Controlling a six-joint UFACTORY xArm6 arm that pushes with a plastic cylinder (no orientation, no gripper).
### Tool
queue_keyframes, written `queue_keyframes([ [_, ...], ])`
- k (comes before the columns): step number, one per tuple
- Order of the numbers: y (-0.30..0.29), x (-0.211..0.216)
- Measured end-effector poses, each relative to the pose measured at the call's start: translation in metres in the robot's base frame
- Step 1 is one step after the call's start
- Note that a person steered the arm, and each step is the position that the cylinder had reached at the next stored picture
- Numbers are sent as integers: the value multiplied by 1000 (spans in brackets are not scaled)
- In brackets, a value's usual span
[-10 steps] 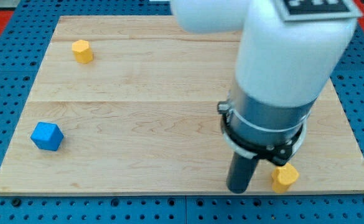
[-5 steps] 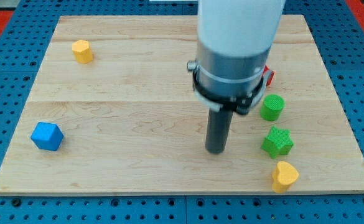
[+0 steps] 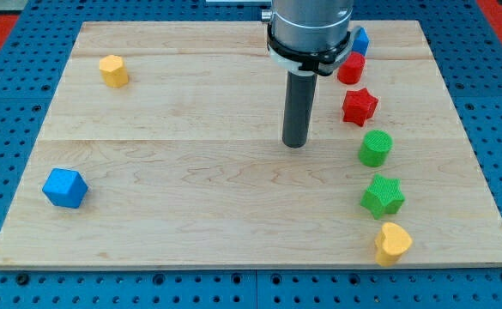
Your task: Point your arm at blue cube
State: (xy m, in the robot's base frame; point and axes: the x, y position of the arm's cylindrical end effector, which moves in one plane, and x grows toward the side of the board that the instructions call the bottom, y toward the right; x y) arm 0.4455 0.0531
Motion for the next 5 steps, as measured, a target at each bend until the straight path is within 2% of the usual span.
queue_keyframes([
  [1,-31,0],
  [3,-85,60],
  [4,-135,99],
  [5,-194,119],
])
